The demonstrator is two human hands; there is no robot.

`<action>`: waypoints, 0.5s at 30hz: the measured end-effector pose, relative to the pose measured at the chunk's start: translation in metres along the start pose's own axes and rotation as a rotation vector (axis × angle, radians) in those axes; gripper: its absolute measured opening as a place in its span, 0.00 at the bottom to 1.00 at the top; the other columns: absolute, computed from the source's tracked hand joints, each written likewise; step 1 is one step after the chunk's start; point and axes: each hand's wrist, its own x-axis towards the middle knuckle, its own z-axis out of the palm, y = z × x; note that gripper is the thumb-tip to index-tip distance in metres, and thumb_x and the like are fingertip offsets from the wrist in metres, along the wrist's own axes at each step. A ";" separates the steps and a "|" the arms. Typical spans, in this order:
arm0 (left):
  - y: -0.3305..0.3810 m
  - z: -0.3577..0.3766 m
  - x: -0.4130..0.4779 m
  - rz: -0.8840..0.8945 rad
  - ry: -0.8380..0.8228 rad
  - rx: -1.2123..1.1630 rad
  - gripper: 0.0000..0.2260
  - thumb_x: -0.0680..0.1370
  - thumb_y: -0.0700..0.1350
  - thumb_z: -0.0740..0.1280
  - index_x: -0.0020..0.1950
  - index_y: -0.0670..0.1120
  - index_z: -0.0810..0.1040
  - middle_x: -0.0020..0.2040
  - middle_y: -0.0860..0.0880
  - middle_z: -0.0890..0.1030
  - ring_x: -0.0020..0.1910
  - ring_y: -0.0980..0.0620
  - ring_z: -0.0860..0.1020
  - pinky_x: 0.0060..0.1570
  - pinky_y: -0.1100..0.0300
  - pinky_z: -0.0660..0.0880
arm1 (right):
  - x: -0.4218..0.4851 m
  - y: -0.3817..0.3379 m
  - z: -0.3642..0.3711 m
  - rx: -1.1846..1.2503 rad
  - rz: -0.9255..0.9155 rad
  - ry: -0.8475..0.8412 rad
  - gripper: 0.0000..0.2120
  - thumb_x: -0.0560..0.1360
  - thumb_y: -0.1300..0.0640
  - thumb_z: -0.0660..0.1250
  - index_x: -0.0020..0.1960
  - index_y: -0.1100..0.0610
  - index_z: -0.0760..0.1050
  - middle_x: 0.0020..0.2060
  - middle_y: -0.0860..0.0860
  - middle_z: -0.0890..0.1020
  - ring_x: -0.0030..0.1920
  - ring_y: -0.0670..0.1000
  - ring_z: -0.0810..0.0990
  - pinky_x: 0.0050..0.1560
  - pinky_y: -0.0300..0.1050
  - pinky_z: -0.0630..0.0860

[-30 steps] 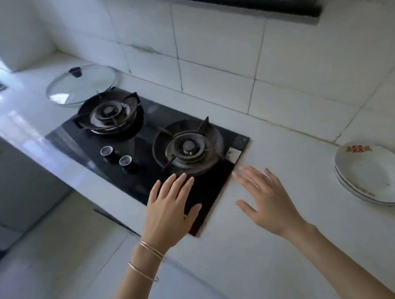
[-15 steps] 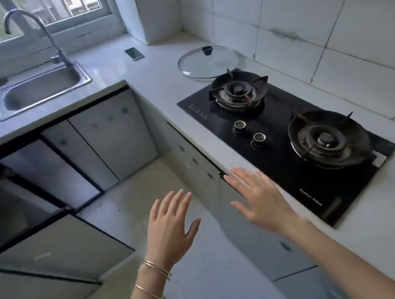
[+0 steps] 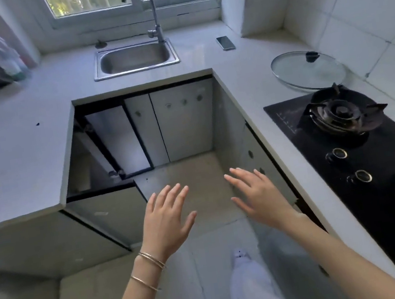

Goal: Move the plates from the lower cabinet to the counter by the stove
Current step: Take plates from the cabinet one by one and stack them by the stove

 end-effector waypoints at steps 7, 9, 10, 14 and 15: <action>-0.044 0.015 0.058 -0.171 -0.016 0.025 0.27 0.74 0.60 0.56 0.67 0.47 0.74 0.65 0.47 0.76 0.64 0.45 0.73 0.63 0.48 0.61 | 0.111 0.024 0.033 0.036 -0.194 -0.028 0.24 0.73 0.48 0.57 0.66 0.55 0.72 0.64 0.52 0.76 0.65 0.53 0.74 0.62 0.57 0.70; -0.053 0.019 0.079 -0.233 -0.027 0.016 0.27 0.74 0.60 0.56 0.67 0.47 0.74 0.65 0.47 0.76 0.64 0.46 0.73 0.63 0.48 0.61 | 0.149 0.035 0.040 0.051 -0.236 -0.030 0.23 0.72 0.50 0.61 0.65 0.56 0.72 0.63 0.53 0.77 0.64 0.54 0.75 0.61 0.58 0.71; -0.057 0.020 0.089 -0.265 -0.029 0.014 0.27 0.74 0.59 0.56 0.67 0.47 0.74 0.65 0.47 0.76 0.64 0.46 0.73 0.63 0.48 0.61 | 0.169 0.040 0.043 0.059 -0.258 -0.030 0.23 0.71 0.51 0.63 0.65 0.56 0.73 0.63 0.53 0.77 0.63 0.54 0.75 0.60 0.59 0.72; -0.072 0.023 0.126 -0.397 -0.027 0.016 0.26 0.75 0.59 0.56 0.67 0.46 0.74 0.64 0.47 0.77 0.63 0.46 0.74 0.63 0.50 0.61 | 0.244 0.055 0.050 0.074 -0.418 -0.022 0.24 0.68 0.53 0.68 0.63 0.57 0.75 0.61 0.54 0.78 0.61 0.55 0.77 0.57 0.59 0.74; -0.075 0.022 0.133 -0.432 -0.029 0.021 0.26 0.75 0.59 0.56 0.67 0.46 0.74 0.65 0.47 0.76 0.64 0.46 0.74 0.63 0.50 0.61 | 0.261 0.057 0.053 0.083 -0.463 -0.024 0.24 0.67 0.54 0.71 0.62 0.57 0.75 0.61 0.54 0.79 0.61 0.55 0.77 0.57 0.59 0.73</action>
